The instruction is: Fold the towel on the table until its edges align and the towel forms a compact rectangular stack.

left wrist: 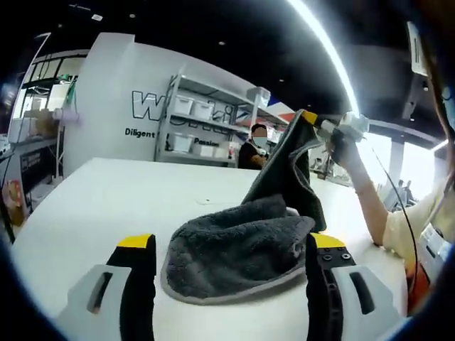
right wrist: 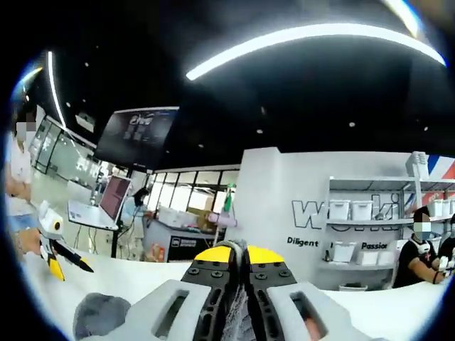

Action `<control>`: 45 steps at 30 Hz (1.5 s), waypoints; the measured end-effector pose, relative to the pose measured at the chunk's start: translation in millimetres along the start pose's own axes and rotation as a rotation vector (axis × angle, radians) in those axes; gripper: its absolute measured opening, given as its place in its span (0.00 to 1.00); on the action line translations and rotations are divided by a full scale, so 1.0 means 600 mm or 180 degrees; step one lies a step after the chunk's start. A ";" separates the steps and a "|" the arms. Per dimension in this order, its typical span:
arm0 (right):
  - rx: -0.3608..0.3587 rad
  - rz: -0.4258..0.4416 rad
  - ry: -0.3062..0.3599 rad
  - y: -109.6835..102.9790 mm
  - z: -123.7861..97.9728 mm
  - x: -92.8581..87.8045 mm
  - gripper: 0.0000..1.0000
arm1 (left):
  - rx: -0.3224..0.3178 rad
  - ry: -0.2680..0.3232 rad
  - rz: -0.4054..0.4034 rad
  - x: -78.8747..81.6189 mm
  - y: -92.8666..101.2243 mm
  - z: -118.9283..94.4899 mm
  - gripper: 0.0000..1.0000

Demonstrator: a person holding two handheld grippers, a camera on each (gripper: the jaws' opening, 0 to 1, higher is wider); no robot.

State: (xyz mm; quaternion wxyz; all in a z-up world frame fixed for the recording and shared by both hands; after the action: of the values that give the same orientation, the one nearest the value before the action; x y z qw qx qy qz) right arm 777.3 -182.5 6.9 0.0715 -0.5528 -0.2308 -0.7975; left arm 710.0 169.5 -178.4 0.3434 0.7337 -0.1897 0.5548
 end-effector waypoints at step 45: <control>-0.0954 0.0450 -0.1130 0.173 -0.034 -0.217 0.01 | 0.0012 -0.0154 0.0016 -0.016 0.002 0.005 0.84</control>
State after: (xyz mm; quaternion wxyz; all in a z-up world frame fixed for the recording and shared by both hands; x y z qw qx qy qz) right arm 847.6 -301.9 -87.8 0.0027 -0.7035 -0.0796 -0.7062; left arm 708.4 165.4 -187.3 0.3359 0.7470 -0.1988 0.5382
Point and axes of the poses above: the point that each gripper's makers call its tool centre point, and the gripper's own axes: z roughly forward along the fingers, y roughly to its right, x roughly out of its top, the point moved 5 cm from there along -z, roughly backward along the fingers, and after that the axes turned 6 degrees about -z, right-handed, at the moved point
